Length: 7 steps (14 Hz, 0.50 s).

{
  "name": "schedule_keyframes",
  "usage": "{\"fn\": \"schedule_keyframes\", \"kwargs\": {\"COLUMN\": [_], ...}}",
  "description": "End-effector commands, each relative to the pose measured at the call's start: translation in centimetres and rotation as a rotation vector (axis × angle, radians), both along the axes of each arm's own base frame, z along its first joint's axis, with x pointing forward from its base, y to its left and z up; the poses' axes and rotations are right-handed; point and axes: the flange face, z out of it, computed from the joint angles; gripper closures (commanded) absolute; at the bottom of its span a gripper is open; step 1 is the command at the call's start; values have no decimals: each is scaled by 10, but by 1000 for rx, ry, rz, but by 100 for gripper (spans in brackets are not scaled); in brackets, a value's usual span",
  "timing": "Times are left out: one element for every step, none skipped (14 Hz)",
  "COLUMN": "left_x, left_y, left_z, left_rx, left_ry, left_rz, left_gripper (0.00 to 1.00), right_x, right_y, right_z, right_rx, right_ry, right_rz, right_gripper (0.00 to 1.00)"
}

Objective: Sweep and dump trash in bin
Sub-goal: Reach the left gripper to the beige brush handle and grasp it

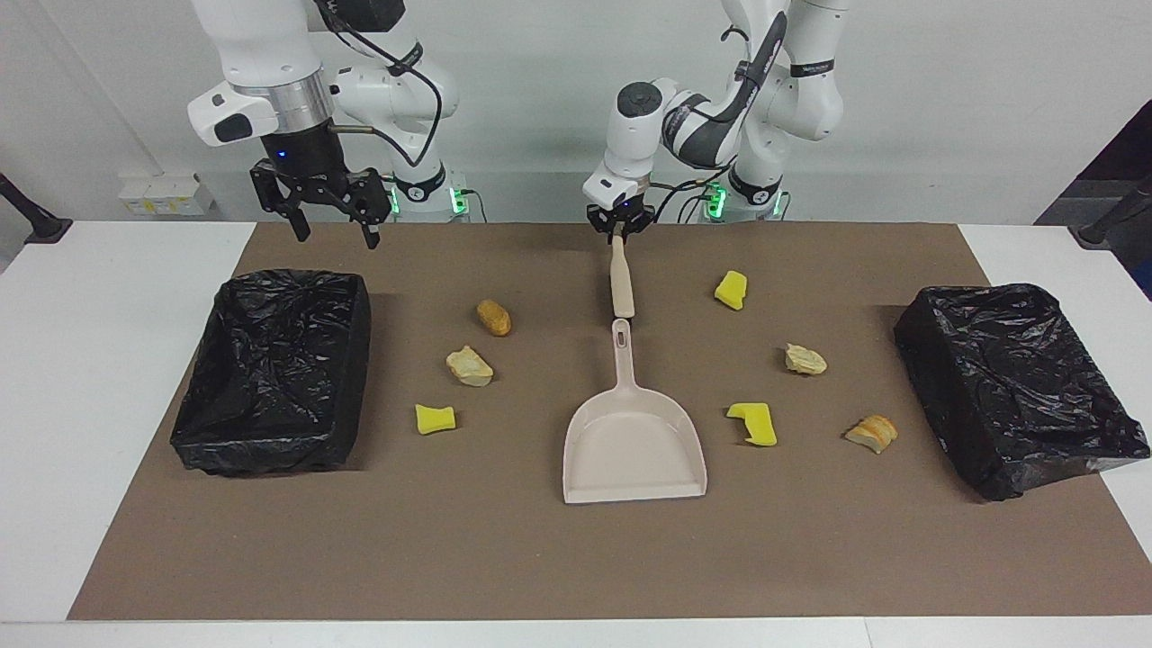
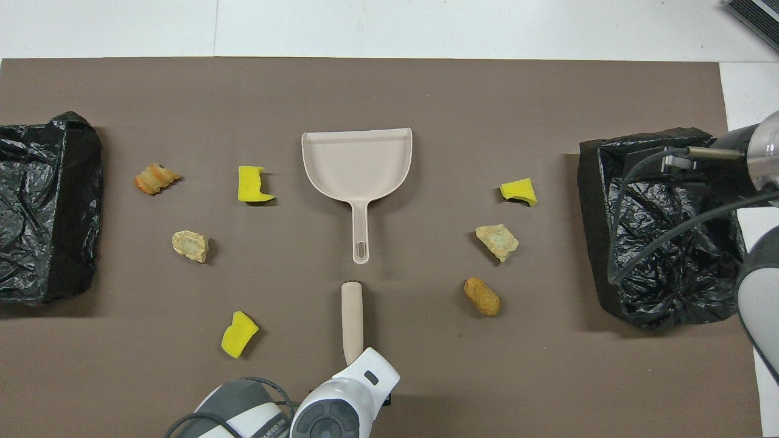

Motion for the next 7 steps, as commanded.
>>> {"fn": "schedule_keyframes", "kwargs": {"left_x": [22,36,55,68,84,100,119], "left_y": [21,31,43,57,71,85,103], "left_z": [39,48,59,64,67,71,74], "left_rx": [47,50,73,92,97,105,108], "left_ry": [-12,-17,-38,-36,-39,-51,-57], "left_rz": [26,54,64,68,56,38,39], "left_gripper": [100,100,100,100,100,100,100], "right_x": [3,3,7,12,21,28,34], "right_y": [-2,-2,8,26,31,50,70], "right_z": [-6,-14,-22,-34,-47,-59,-73], "right_rx": [17,16,16,18,17,7,10], "right_ry": [-22,-8,-11,-10,-2,-2,-2], "right_rz": [18,17,36,59,67,98,116], "right_gripper": [0,0,0,0,0,0,0]}}
